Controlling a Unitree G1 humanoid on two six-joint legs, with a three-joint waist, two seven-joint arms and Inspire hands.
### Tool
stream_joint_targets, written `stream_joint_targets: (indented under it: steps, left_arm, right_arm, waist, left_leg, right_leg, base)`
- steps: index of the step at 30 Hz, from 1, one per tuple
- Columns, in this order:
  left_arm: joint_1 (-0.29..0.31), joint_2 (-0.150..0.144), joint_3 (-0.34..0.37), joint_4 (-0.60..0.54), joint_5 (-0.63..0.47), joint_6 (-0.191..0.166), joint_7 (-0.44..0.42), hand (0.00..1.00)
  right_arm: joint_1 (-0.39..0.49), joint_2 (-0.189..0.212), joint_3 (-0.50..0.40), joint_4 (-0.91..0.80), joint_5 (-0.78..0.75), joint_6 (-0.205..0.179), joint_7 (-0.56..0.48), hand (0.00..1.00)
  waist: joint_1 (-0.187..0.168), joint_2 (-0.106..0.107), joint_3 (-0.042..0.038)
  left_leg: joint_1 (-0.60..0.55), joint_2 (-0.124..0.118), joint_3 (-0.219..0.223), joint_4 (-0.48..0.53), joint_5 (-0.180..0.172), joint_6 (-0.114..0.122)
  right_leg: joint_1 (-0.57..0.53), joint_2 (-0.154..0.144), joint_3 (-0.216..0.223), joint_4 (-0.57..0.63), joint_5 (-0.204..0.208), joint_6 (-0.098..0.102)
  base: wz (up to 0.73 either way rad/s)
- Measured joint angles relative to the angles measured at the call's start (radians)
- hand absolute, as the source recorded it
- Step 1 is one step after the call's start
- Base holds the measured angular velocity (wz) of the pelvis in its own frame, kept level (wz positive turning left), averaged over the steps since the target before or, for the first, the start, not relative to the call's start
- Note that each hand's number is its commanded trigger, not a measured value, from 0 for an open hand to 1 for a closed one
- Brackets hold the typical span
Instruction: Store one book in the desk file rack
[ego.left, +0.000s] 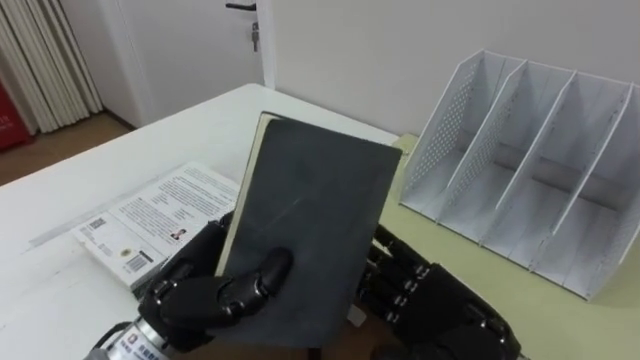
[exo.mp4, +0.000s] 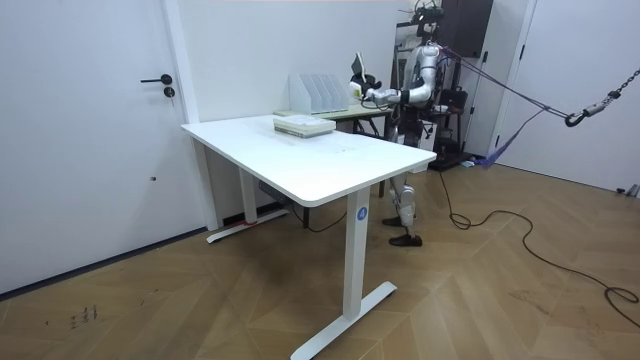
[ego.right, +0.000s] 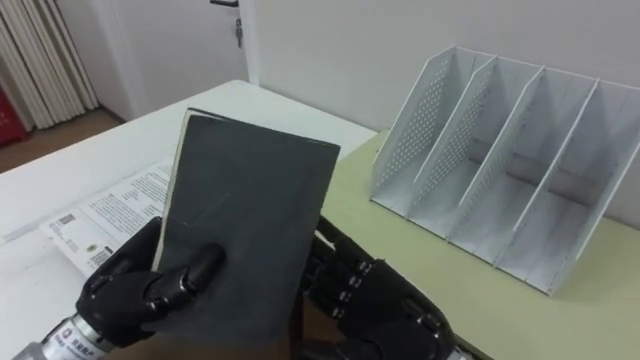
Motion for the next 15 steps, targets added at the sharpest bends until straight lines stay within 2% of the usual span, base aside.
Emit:
stream_joint_targets:
  steps: [1, 4, 6, 8, 15]
  left_arm:
    - [0.0, 0.0, -0.003, 0.0, -0.005, 0.006, -0.009, 1.0]
    - [0.0, 0.001, -0.005, 0.0, -0.024, 0.018, -0.018, 1.0]
    - [0.0, 0.001, -0.007, 0.0, -0.041, 0.025, -0.018, 1.0]
    - [0.0, 0.001, -0.015, 0.0, -0.05, 0.033, -0.02, 1.0]
    - [0.0, 0.017, -0.035, 0.001, -0.051, 0.051, -0.02, 1.0]
  right_arm:
    - [0.001, 0.001, 0.003, -0.007, 0.004, 0.012, 0.004, 0.0]
    - [0.001, -0.005, 0.004, -0.027, 0.017, 0.036, 0.009, 0.0]
    - [0.001, -0.007, 0.005, -0.035, 0.031, 0.043, 0.011, 0.0]
    - [0.002, -0.007, 0.015, -0.035, 0.053, 0.048, 0.016, 0.0]
    - [0.002, -0.031, 0.037, -0.035, 0.082, 0.062, 0.016, 0.0]
  waist:
    - [0.0, 0.005, 0.0017]
    - [0.0, 0.024, -0.0065]
    - [0.001, 0.038, -0.0032]
    - [0.001, 0.049, -0.0062]
    - [0.0, 0.045, -0.0042]
  left_leg:
    - [-0.006, 0.001, 0.001, 0.001, -0.001, 0.001]
    - [-0.018, 0.003, 0.005, 0.002, -0.001, 0.002]
    - [-0.018, 0.003, 0.006, 0.002, -0.001, 0.002]
    - [-0.014, 0.003, 0.009, 0.002, -0.001, 0.001]
    - [-0.016, 0.003, 0.012, 0.002, -0.001, 0.001]
  right_leg:
    - [-0.001, 0.001, 0.0, 0.001, 0.0, 0.0]
    - [-0.015, 0.001, 0.0, 0.008, 0.002, -0.001]
    - [-0.017, 0.001, -0.001, 0.015, 0.002, -0.002]
    - [-0.02, 0.001, 0.0, 0.016, 0.001, -0.003]
    - [-0.025, 0.0, 0.002, 0.021, -0.002, -0.004]
  base:
    - [0.05]
    - [-0.01]
    - [0.0]
    - [-0.03]
    - [0.0]
